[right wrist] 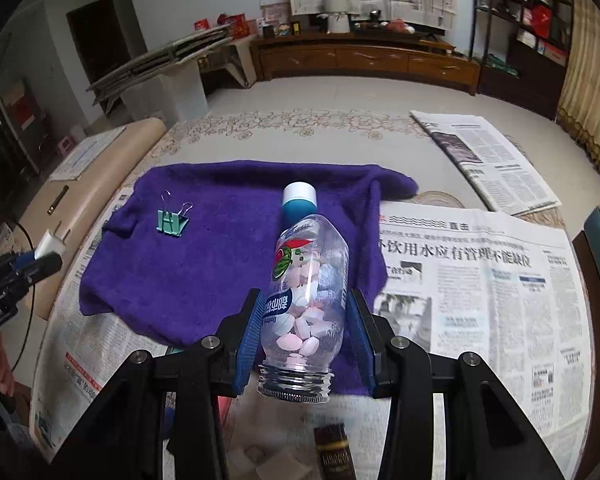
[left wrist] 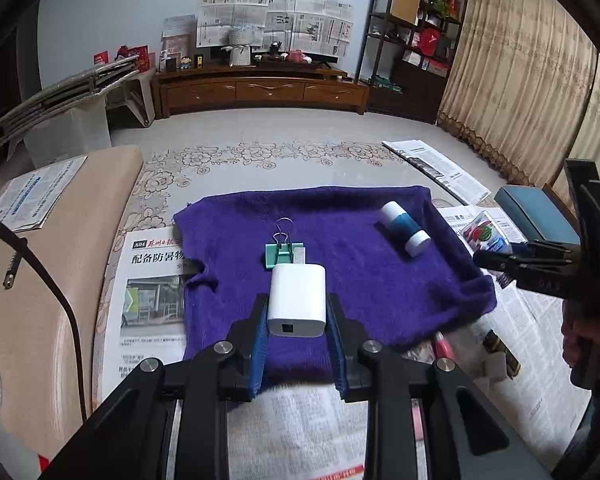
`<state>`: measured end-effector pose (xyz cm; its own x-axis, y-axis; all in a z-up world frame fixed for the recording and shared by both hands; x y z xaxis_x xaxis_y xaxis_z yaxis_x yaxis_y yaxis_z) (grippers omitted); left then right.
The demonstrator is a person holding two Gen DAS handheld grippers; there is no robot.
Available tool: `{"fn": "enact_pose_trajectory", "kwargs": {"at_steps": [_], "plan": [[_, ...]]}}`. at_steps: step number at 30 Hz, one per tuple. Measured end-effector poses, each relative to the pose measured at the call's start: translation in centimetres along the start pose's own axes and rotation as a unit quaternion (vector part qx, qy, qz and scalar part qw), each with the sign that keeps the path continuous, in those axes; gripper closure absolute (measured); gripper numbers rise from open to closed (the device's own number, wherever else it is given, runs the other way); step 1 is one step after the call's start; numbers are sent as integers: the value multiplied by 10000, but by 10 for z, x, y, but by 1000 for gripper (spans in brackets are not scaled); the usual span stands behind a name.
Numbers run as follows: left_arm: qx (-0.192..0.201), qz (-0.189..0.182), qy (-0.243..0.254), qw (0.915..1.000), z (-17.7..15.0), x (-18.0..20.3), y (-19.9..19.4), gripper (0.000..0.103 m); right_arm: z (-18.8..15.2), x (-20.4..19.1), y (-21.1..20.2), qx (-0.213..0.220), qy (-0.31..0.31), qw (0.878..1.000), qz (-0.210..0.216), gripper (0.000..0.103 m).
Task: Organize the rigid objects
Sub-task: 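Lay the pill bottle on the towel while the left tool places the plug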
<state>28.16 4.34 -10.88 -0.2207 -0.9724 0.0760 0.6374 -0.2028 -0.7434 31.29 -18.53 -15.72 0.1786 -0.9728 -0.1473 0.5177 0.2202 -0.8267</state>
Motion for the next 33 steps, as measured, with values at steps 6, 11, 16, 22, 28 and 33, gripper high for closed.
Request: {"fn": "enact_pose_trajectory", "kwargs": {"at_steps": [6, 11, 16, 22, 28, 33], "plan": [[-206, -9, -96, 9997, 1, -6, 39, 77, 3, 5, 41, -455, -107, 9989, -49, 61], [-404, 44, -237, 9989, -7, -14, 72, 77, -2, 4, 62, -689, -219, 9973, -128, 61], [-508, 156, -138, 9985, -10, -16, 89, 77, -4, 3, 72, -817, -355, 9958, -207, 61], [-636, 298, 49, 9975, -13, -18, 101, 77, -11, 2, 85, -974, -564, 9932, -297, 61], [-826, 445, 387, 9948, -19, -15, 109, 77, -14, 1, 88, -973, -800, 9915, -329, 61], [-874, 478, 544, 9935, -20, -12, 108, 76, -17, 0, 88, -1007, -1107, 9884, -271, 61]]}}
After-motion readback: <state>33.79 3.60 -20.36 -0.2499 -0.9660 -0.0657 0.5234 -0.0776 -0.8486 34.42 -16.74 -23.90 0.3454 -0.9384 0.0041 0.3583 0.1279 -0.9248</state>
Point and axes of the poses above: each gripper's, at about its wrist camera, not at the fingertips, and y roughly the way its jaws point, x to its right, z to its top, the point moved 5 cm from there along y, roughly the way its jaws point, and after that the axes turned 3 degrees about z, right-handed, at the moved point
